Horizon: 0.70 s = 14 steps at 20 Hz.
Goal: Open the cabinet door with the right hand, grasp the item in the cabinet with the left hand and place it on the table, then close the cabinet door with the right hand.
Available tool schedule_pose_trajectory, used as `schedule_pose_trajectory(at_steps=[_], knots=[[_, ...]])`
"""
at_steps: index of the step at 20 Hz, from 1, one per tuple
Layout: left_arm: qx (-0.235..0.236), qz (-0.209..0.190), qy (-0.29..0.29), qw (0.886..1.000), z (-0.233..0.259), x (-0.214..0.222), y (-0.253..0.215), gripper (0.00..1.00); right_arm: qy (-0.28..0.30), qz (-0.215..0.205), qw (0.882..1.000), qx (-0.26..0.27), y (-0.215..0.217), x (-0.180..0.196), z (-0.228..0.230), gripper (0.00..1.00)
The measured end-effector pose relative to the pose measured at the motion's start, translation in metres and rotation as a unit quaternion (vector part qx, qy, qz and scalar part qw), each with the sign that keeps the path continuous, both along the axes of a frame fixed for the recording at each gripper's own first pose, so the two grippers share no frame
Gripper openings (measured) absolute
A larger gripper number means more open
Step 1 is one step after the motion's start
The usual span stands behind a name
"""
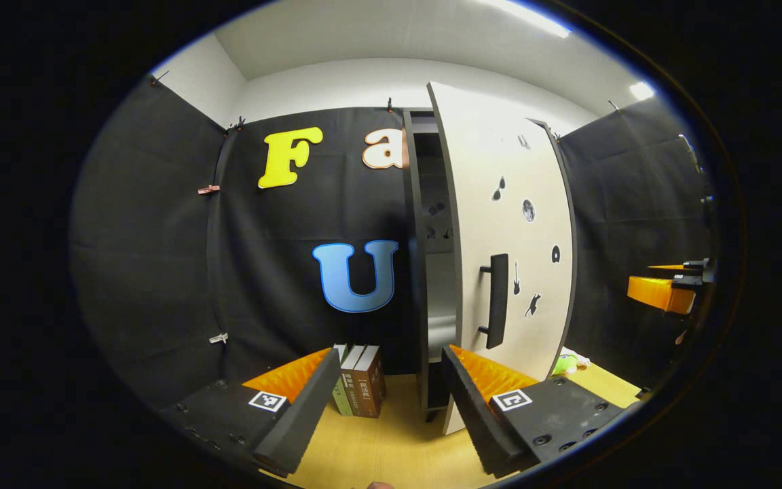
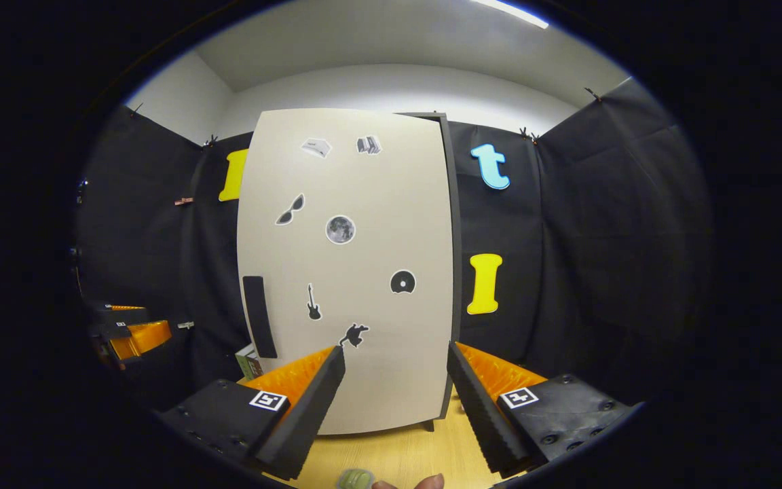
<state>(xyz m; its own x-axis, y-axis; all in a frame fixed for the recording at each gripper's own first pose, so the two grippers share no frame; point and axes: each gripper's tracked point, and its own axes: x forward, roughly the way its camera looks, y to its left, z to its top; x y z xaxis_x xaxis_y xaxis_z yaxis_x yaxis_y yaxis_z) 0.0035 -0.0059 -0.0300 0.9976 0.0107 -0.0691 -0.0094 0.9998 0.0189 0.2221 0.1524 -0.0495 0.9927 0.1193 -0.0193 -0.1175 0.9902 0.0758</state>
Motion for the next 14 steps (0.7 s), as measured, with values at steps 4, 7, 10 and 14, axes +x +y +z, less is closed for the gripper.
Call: schedule_pose_trajectory(at_steps=[4, 7, 10, 14], knots=[[0.003, 0.001, 0.001, 1.000, 0.0008, 0.0004, -0.0029, 0.94, -0.001, -0.001, 1.000, -0.002, -0.0017, 0.0001, 0.0004, 0.98], [0.002, 0.000, 0.000, 1.000, 0.0018, 0.0011, -0.0053, 0.94, -0.001, -0.001, 1.000, -0.003, -0.0027, 0.0004, 0.0002, 0.98], [0.006, -0.001, 0.000, 1.000, 0.0039, 0.0025, -0.0078, 0.95, -0.001, -0.002, 1.000, -0.003, -0.0035, 0.0004, 0.0005, 0.98], [0.007, -0.001, 0.000, 1.000, 0.0041, 0.0033, -0.0089, 0.94, -0.002, -0.003, 1.000, -0.002, -0.0050, -0.0005, 0.0012, 0.98]])
